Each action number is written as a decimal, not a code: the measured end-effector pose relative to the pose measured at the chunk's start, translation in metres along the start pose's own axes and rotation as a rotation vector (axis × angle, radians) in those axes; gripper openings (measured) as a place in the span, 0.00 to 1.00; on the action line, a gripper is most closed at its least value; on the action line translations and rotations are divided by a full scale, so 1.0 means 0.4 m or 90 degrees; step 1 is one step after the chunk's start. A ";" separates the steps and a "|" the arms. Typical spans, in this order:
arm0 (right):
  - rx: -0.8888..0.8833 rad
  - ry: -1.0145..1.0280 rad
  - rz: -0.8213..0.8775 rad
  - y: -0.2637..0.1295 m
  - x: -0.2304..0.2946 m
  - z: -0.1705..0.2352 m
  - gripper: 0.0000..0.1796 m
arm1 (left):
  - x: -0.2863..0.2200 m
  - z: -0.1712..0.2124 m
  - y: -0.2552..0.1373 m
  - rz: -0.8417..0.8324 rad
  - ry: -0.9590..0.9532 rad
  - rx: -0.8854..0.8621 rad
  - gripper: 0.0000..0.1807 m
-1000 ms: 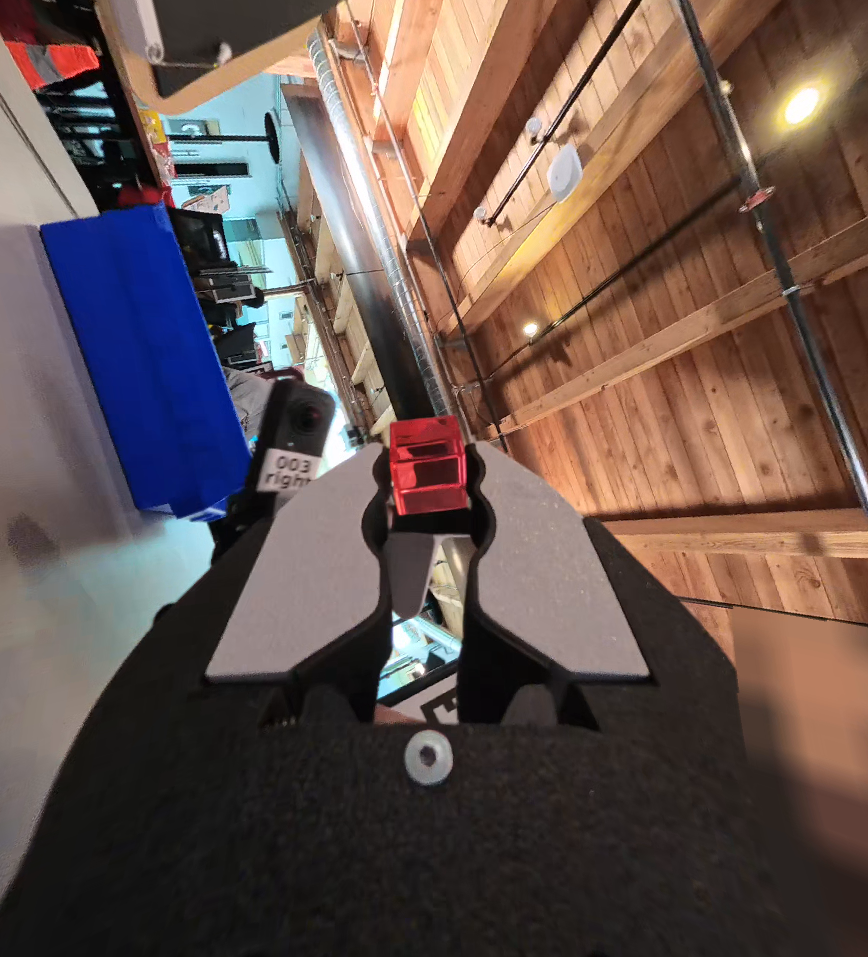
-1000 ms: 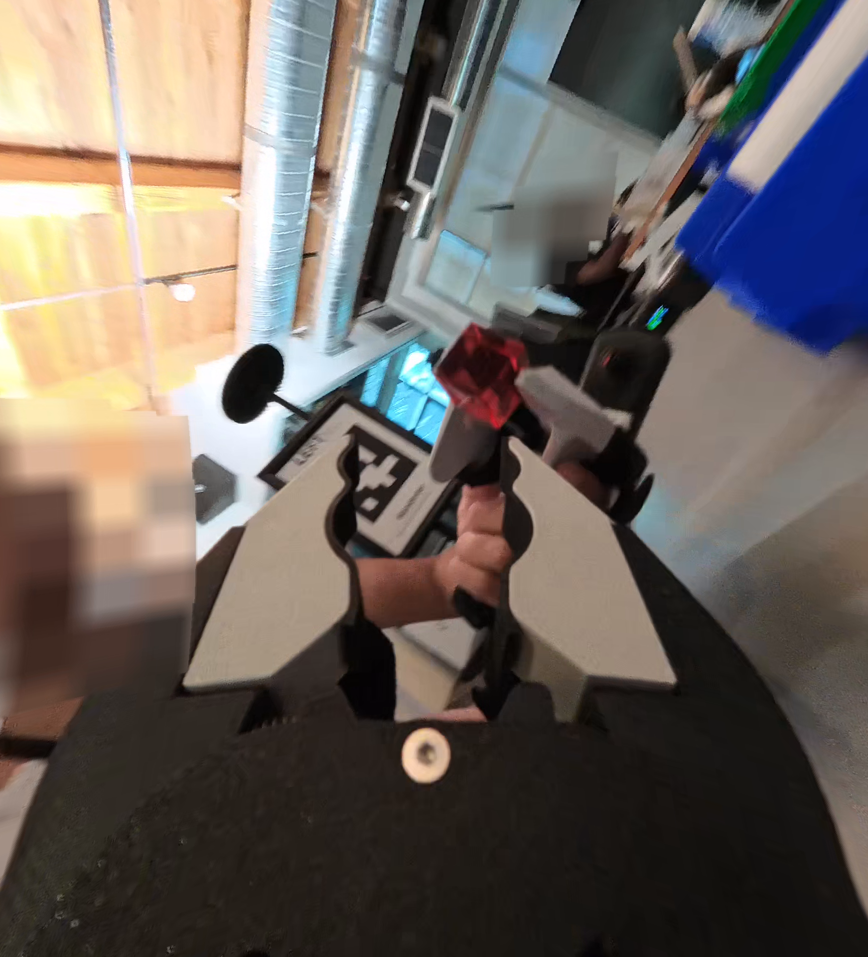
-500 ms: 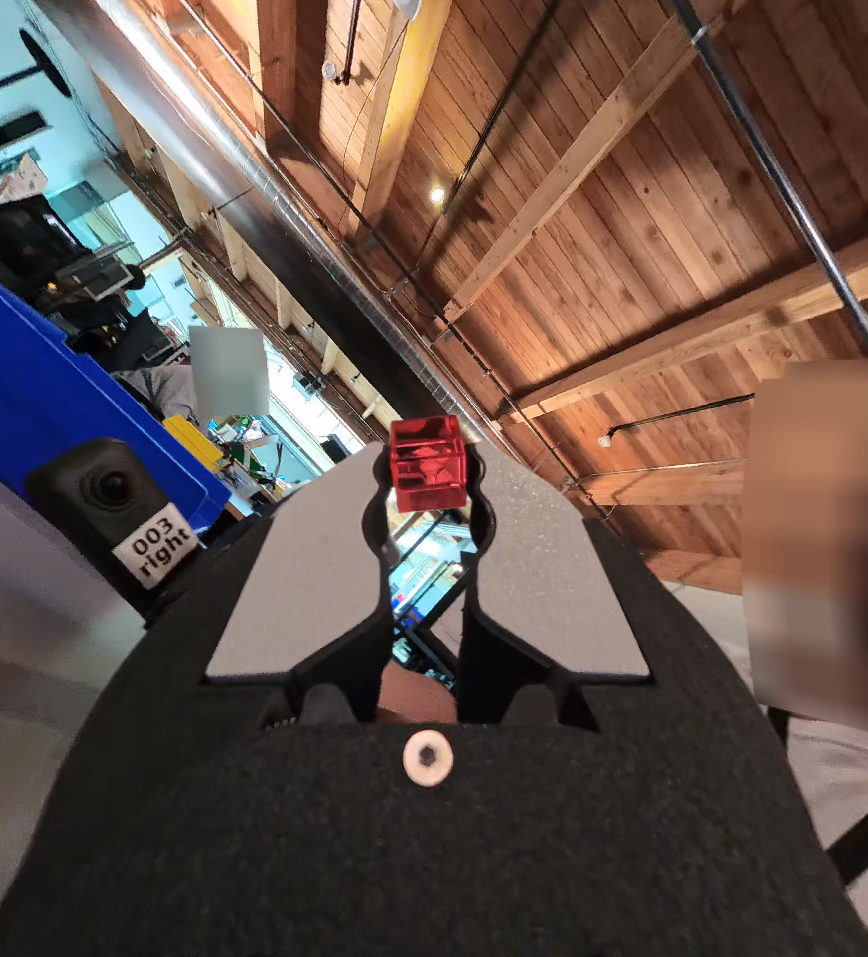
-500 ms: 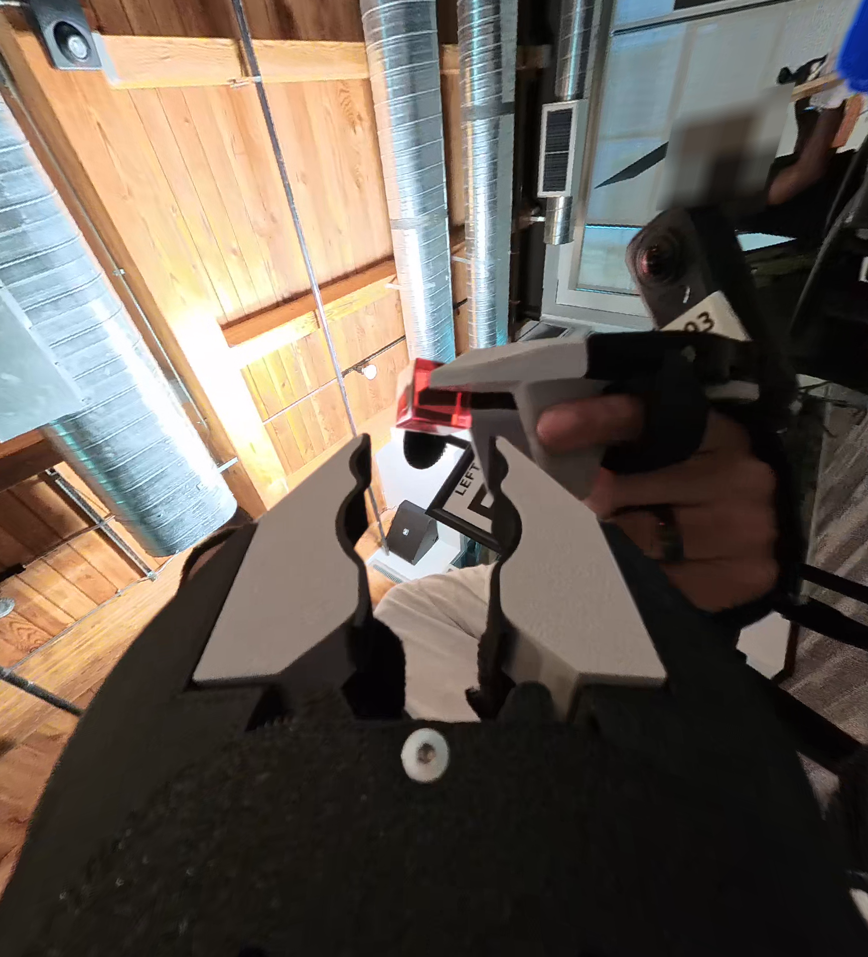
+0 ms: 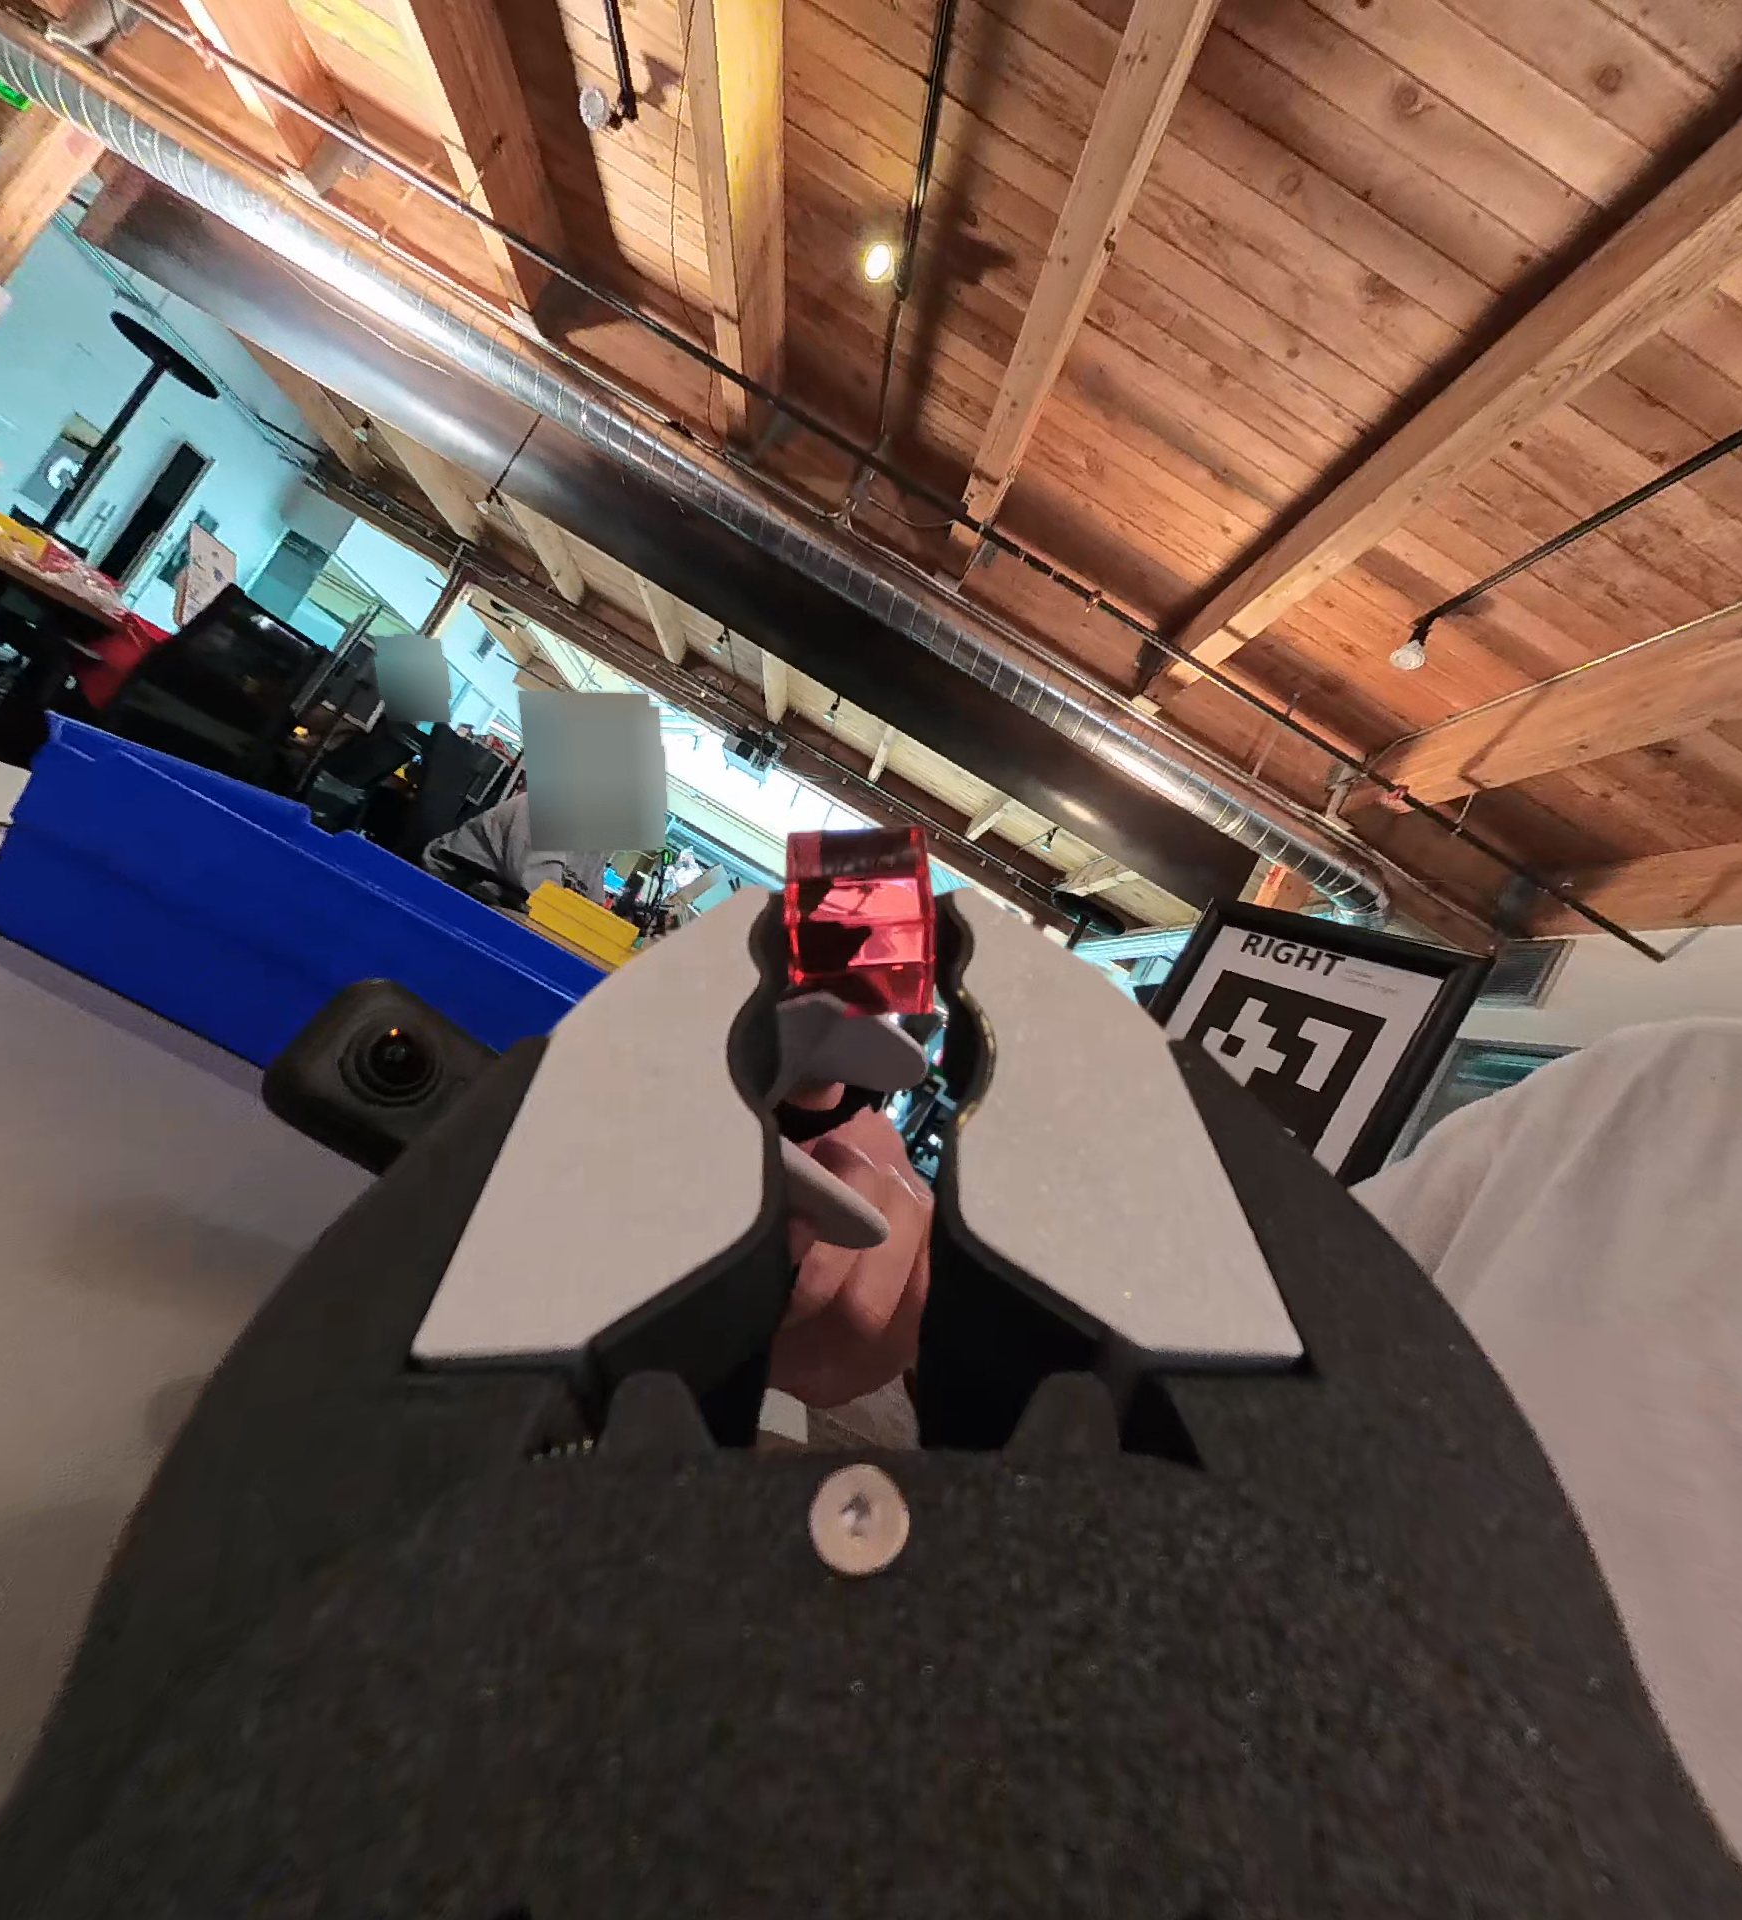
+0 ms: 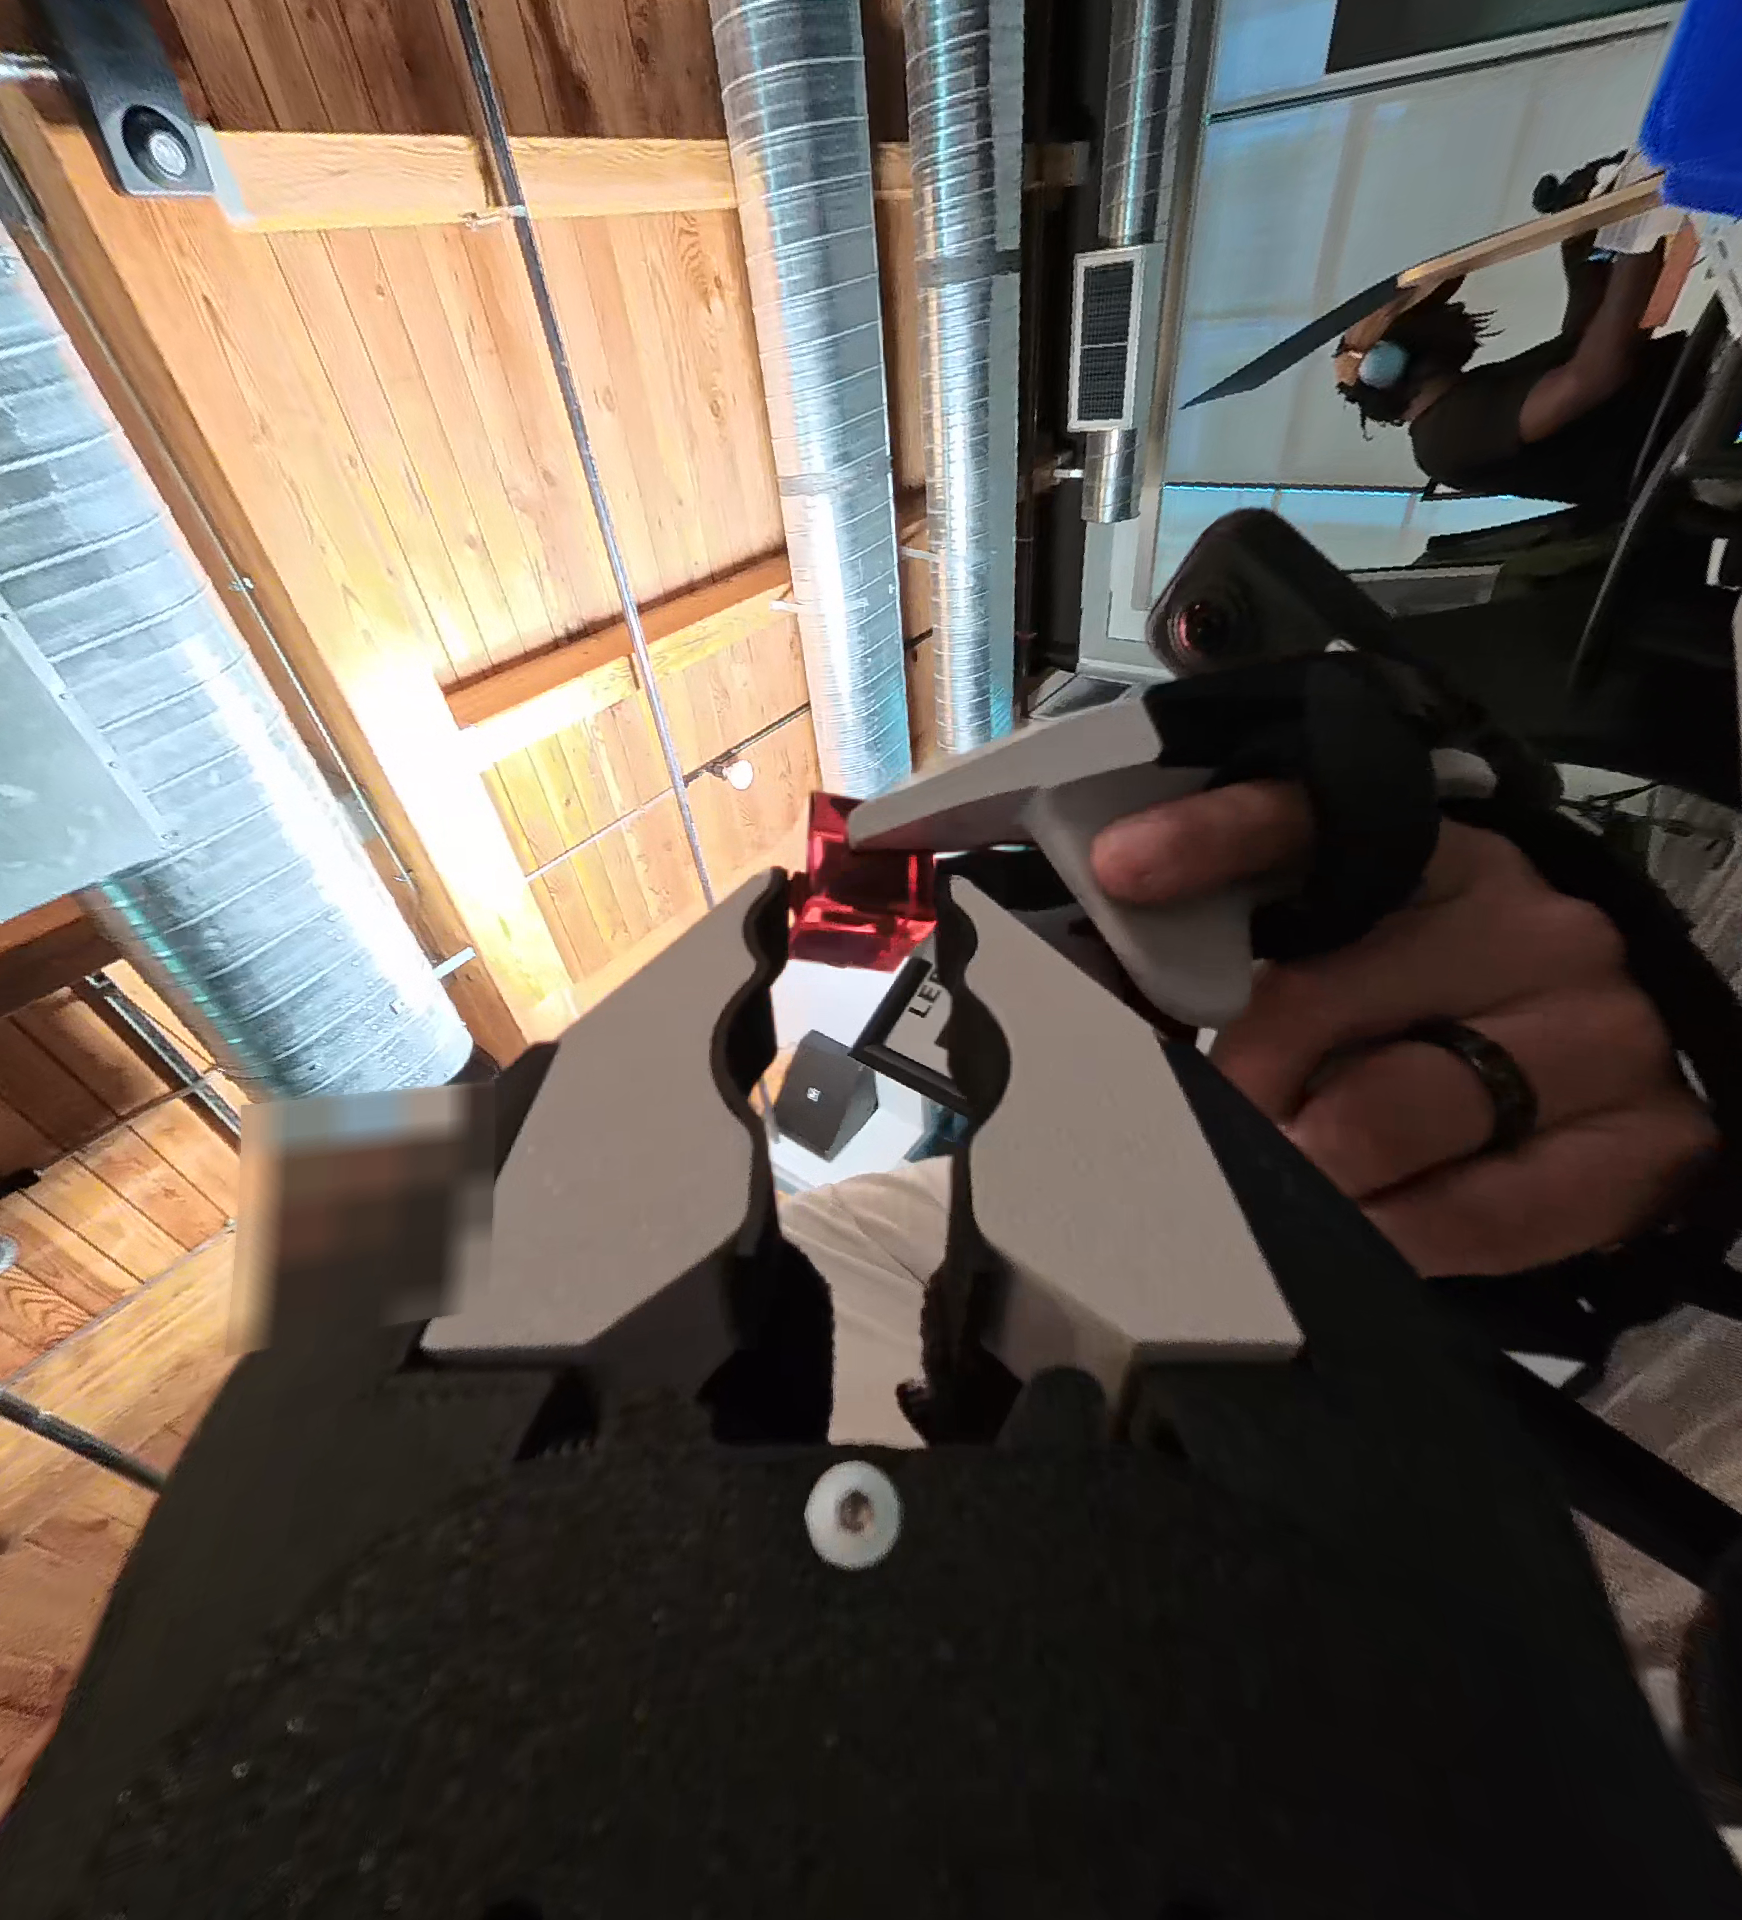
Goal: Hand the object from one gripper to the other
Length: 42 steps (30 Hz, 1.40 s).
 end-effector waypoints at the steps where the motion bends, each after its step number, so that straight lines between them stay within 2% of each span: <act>1: 0.003 -0.007 0.006 -0.004 0.001 -0.002 0.15 | 0.004 0.000 0.000 -0.002 -0.010 0.006 0.15; 4: 0.015 -0.047 0.048 -0.022 0.001 -0.017 0.15 | 0.016 -0.006 -0.004 -0.034 -0.026 0.016 0.16; 6: 0.023 -0.122 0.108 -0.050 0.011 -0.045 0.15 | 0.020 -0.018 -0.011 -0.067 -0.020 -0.004 0.24; 8: 0.061 -0.273 0.235 -0.085 0.030 -0.075 0.15 | 0.031 -0.025 -0.017 -0.135 0.016 -0.009 0.26; 11: 0.153 -0.544 0.415 -0.111 0.078 -0.102 0.15 | 0.048 -0.016 -0.019 -0.235 0.082 0.047 0.25; 13: 0.226 -0.708 0.462 -0.102 0.109 -0.090 0.15 | 0.059 -0.004 -0.016 -0.267 0.092 0.083 0.23; 15: 0.274 -0.789 0.464 -0.088 0.127 -0.072 0.15 | 0.067 0.007 -0.013 -0.266 0.069 0.102 0.23; 19: 0.294 -0.781 0.414 -0.074 0.121 -0.051 0.15 | 0.059 0.018 -0.003 -0.215 0.024 0.107 0.23; 27: 0.293 -0.727 0.377 -0.059 0.092 -0.035 0.15 | 0.049 0.040 0.010 -0.207 0.058 0.148 0.18; 32: 0.294 -0.713 0.415 -0.083 0.082 -0.054 0.16 | 0.059 0.034 0.002 -0.282 0.133 0.167 0.15; 35: 0.299 -0.774 0.530 -0.100 0.100 -0.084 0.26 | 0.075 0.020 -0.013 -0.404 0.258 0.202 0.15; 37: 0.357 -0.894 0.633 -0.090 0.122 -0.086 0.26 | 0.085 0.017 -0.020 -0.499 0.378 0.258 0.15; 39: 0.487 -1.007 0.725 -0.064 0.134 -0.058 0.26 | 0.099 0.019 -0.025 -0.606 0.450 0.325 0.15; 42: 0.716 -1.191 0.783 -0.028 0.120 0.006 0.29 | 0.104 0.034 -0.017 -0.641 0.442 0.353 0.15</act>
Point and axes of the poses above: each gripper's, where its closed fingertips meet, y out along the fingers, z out of its underside, x = y × z across the jaws, the point moved 7 cm from there along -y, back along the fingers, and after that the axes turned 14 degrees about -y, right-handed, at the moved point
